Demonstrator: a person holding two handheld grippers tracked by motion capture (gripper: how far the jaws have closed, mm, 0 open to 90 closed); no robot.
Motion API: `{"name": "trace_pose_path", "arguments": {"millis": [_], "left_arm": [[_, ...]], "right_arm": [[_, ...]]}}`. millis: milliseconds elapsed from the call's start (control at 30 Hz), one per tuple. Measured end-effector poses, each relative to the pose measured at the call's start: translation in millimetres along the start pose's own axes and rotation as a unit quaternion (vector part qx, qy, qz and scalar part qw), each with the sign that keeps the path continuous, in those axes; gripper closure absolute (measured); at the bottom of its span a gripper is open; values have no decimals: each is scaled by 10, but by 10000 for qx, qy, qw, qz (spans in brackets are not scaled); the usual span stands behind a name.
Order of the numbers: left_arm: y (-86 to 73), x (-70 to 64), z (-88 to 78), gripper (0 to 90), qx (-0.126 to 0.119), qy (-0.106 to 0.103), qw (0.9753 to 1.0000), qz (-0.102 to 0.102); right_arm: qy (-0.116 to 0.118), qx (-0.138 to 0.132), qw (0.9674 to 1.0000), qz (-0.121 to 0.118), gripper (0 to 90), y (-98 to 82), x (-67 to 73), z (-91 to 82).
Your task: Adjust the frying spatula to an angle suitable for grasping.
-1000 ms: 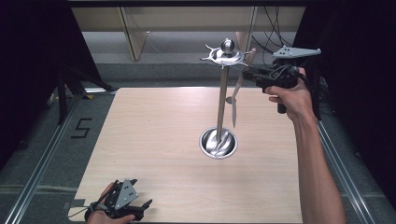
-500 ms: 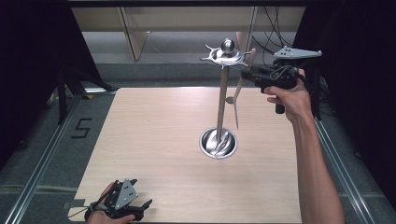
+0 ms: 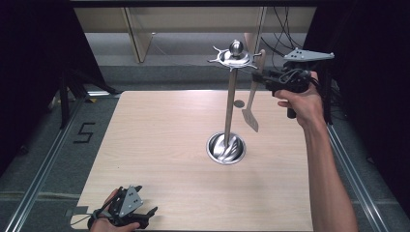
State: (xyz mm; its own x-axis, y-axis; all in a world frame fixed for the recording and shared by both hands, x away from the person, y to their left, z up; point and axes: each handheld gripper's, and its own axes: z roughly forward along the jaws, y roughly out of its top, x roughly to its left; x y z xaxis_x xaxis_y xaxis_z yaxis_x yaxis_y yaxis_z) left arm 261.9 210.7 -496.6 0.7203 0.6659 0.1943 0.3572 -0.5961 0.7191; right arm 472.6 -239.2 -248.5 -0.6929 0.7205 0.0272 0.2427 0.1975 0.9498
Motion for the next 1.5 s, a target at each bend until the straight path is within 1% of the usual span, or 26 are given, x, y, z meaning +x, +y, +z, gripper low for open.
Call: {"name": "trace_pose_path", "arguments": {"millis": [133,167,267,333,400,433,467,500,533,633,700,733,767,833,933,1000,1033,1067,1133,1167,1200,1300,1367,1400,1467,1500], "left_arm": [[-2,-2,2,159,-24,-2,10000,-33],[-1,-1,1,159,-26,-4,10000,-34],[-2,-1,-1,159,-26,2,10000,-37],[-1,-1,-1,159,-29,2,10000,-37],[1,-2,-5,159,-29,20,10000,-27],[0,-1,-6,159,-30,5,10000,-32],[2,6,-11,159,4,23,10000,26],[0,3,-1,159,-21,19,10000,-23],[-1,2,0,159,-20,28,10000,-30],[1,0,1,159,-24,24,10000,-18],[0,1,1,159,-24,29,10000,-31],[0,2,1,159,-13,46,10000,-18],[0,6,1,159,17,61,10000,26],[1,3,2,159,-6,49,10000,2],[-1,-1,1,159,-34,54,10000,-43],[-1,-2,2,159,-63,52,9999,-74],[-1,-2,3,159,-59,53,9999,-74],[-2,-2,4,159,-53,44,10000,-70],[0,7,2,159,-12,74,10000,3],[-2,0,3,159,-27,62,10000,-41],[-3,-3,1,159,-24,21,10000,-48],[-2,-5,5,159,-46,38,10000,-59],[-2,-2,2,159,-29,31,10000,-30],[-2,-2,2,159,-23,23,10000,-27],[-1,9,-10,159,85,-8,9999,101],[-1,7,-5,159,69,-19,9999,78]], "right_arm": [[14,-10,10000,-21,663,-4,5,3],[15,-5,10000,-52,646,-4,8,-2],[-6,-46,10000,61,600,-24,21,-19],[-70,-56,10000,3,552,-52,15,-37],[-66,-79,9999,91,519,-93,13,-61],[-67,-18,9998,166,505,-115,21,-84],[-58,9,9997,228,488,-133,28,-99],[-67,-68,9998,158,464,-159,17,-112],[-62,-7,9996,287,450,-184,32,-142],[-175,-124,9995,224,408,-283,25,-244],[-244,-77,9990,360,393,-333,46,-314],[-264,-165,9992,266,388,-358,29,-331],[-247,-112,9989,386,383,-390,47,-369],[-238,-180,9990,322,380,-482,51,-420],[-255,-104,9987,432,372,-589,96,-458],[-283,-103,9989,358,370,-654,104,-463],[-345,-82,9986,387,369,-693,125,-475],[-376,-145,9989,253,367,-724,118,-473],[-344,-74,9988,354,367,-767,147,-487],[-355,-163,9989,260,367,-790,139,-483],[-349,-125,9988,310,367,-811,156,-488],[-374,-36,9990,236,367,-877,192,-495],[-307,13,9989,347,367,-913,223,-496],[-335,8,9990,305,366,-938,233,-497],[-313,26,9994,149,361,-967,226,-486],[-290,126,9994,154,358,-994,241,-484]]}}
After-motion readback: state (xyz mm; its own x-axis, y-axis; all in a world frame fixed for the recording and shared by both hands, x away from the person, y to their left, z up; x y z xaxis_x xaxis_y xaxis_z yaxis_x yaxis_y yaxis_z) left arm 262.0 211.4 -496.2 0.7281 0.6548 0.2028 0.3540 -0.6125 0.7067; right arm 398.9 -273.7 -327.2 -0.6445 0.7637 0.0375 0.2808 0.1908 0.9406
